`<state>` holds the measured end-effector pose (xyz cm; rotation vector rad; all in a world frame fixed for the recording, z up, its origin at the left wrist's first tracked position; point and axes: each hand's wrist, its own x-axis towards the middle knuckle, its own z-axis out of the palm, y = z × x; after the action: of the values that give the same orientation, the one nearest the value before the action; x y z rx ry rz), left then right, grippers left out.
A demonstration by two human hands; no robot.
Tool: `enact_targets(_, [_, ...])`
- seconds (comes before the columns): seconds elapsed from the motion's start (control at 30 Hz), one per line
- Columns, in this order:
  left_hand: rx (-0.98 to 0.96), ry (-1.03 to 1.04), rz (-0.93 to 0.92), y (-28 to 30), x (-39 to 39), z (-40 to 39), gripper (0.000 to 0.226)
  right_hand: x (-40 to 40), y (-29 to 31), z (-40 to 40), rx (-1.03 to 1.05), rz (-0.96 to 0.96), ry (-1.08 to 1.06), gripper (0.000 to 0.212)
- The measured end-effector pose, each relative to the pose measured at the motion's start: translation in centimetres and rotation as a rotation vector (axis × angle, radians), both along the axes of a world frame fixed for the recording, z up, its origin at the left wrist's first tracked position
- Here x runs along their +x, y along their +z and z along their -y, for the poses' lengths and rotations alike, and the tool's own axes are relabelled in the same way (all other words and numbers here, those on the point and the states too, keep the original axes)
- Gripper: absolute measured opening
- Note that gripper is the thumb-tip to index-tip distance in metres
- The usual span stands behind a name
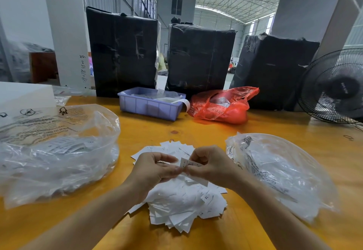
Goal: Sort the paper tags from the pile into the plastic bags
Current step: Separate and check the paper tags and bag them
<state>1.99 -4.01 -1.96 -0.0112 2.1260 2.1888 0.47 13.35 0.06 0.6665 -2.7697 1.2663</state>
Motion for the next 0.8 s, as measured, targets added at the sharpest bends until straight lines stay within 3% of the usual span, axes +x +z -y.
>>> enact_targets(0.47, [-0.065,0.013,-0.101,-0.07,-0.09,-0.11,0.029,0.31,0.08,-0.15,-0.105,0.279,0.06,0.016])
enact_targets(0.8, [-0.042,-0.004,-0.146,-0.11,-0.38,0.09,0.03,-0.05,0.32,-0.64,-0.157,0.242,0.046,0.023])
